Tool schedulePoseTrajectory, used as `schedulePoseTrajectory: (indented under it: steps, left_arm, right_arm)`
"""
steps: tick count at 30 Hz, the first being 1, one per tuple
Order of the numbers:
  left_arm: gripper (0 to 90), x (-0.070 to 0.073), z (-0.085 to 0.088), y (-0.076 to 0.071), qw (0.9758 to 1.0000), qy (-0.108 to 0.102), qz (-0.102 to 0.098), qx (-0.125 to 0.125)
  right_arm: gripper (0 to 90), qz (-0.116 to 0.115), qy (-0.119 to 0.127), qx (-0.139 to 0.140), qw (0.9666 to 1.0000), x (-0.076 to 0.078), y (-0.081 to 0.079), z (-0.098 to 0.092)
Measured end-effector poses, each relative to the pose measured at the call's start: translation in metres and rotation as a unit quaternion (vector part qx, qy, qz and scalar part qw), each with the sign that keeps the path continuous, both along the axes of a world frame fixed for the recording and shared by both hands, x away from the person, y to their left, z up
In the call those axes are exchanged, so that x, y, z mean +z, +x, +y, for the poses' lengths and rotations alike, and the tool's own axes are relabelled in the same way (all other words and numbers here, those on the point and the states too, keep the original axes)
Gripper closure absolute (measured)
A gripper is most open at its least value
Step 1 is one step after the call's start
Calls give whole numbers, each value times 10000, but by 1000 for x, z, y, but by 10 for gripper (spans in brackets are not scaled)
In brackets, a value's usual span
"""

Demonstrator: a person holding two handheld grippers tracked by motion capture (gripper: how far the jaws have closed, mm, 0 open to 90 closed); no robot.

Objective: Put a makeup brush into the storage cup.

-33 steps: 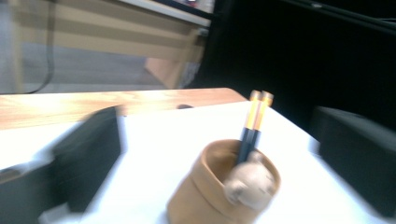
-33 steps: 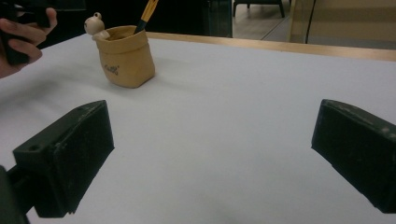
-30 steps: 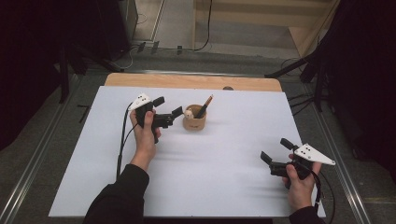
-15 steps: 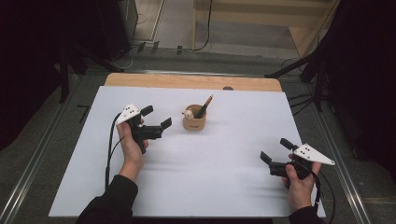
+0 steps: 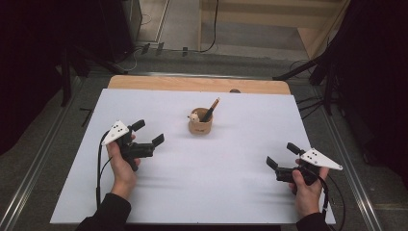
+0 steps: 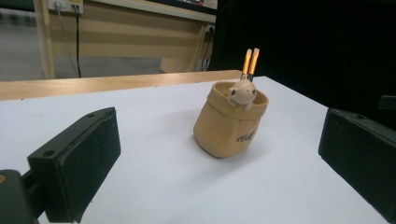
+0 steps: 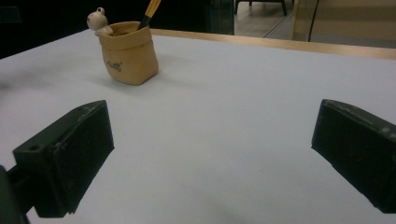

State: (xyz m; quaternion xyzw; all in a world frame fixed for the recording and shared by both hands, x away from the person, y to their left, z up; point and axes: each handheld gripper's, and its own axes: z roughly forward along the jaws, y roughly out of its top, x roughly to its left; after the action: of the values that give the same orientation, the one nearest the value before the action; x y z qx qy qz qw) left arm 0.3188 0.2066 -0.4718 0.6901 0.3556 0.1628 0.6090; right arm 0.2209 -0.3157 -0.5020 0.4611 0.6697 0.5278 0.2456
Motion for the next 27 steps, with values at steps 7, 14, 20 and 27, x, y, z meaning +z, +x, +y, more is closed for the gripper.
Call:
schedulePoseTrajectory:
  steps: [7, 14, 20, 27]
  left_arm:
    - [0, -3, 17, -19, 10000, -20, -46, 55]
    - [0, 0, 36, -30, 9998, -11, -130, 172]
    - [0, 3, 48, -42, 9997, -15, -198, 157]
    - [0, 5, 62, -53, 9995, 81, -222, 211]
  right_arm:
    - [0, -13, -37, -3, 10000, 0, 0, 2]
    - [0, -25, -53, 5, 10000, 0, 0, 3]
    - [0, -20, -52, 1, 10000, 1, -1, 4]
    - [0, -20, -67, -31, 10000, 0, -1, 2]
